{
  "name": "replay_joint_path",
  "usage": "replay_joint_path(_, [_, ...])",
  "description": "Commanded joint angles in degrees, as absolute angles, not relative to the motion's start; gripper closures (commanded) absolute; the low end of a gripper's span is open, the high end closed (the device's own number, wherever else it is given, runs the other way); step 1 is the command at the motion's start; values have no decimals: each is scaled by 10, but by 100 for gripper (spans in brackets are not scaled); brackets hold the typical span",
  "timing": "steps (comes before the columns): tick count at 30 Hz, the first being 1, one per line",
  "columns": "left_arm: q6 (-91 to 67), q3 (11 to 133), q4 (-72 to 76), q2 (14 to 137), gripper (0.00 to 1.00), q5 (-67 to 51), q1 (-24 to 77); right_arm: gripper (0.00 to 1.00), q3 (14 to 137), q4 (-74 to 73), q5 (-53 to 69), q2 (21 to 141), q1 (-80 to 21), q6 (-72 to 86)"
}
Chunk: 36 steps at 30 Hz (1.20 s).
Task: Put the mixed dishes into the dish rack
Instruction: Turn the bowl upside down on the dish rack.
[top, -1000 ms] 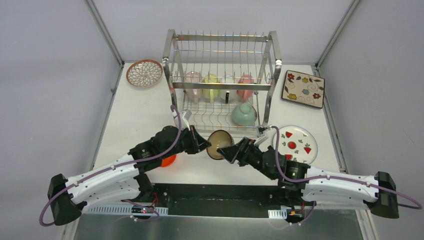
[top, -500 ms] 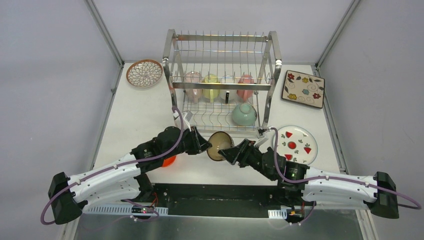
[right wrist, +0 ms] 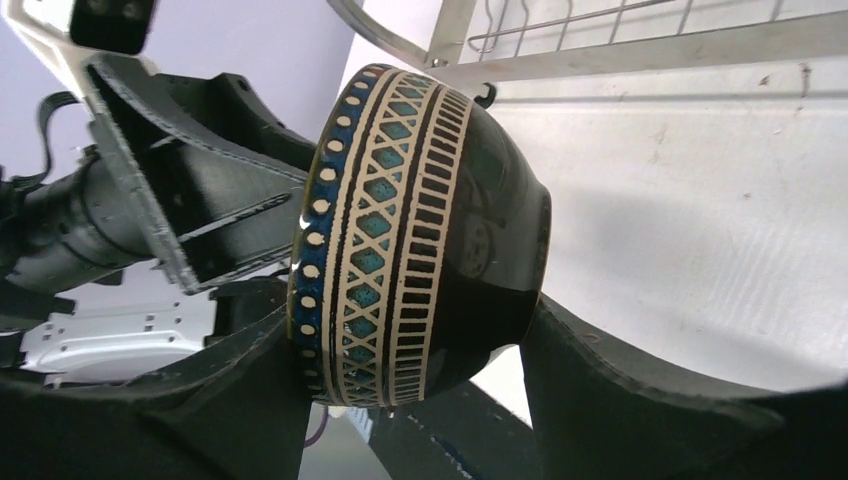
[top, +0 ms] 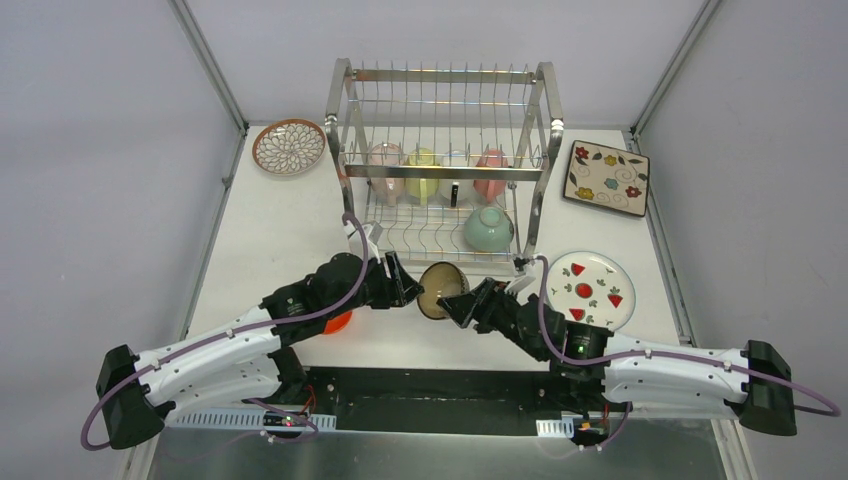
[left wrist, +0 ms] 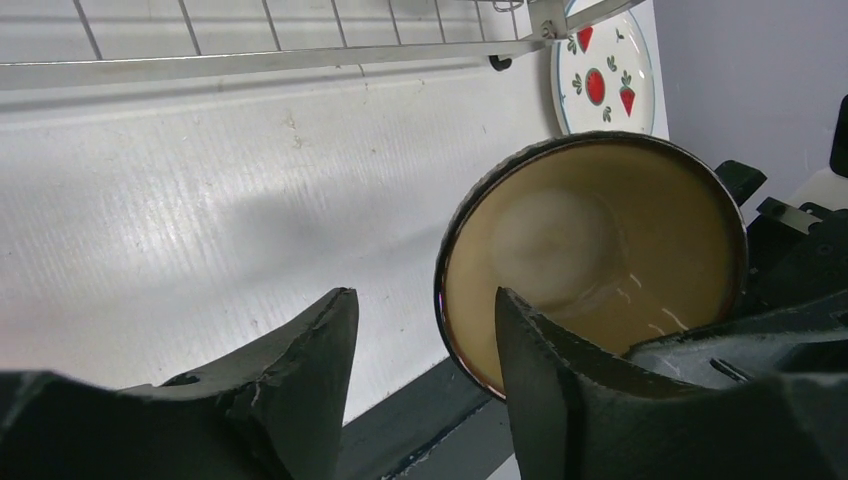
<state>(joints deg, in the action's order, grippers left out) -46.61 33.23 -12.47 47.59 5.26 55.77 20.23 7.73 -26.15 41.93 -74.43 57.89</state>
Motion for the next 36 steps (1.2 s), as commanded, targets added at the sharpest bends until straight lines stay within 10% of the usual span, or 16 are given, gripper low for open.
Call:
replay_joint_path(1, [-408, 380, -151, 460, 40, 73, 555, 49, 240, 102, -307, 417, -737, 537])
replay_joint_path(11, [-292, 467, -268, 452, 1, 150, 555, 52, 297, 71, -314, 430, -717, 433])
replay_joint_path(36, [-212, 494, -396, 370, 1, 310, 549, 58, 415, 57, -236, 579, -603, 321])
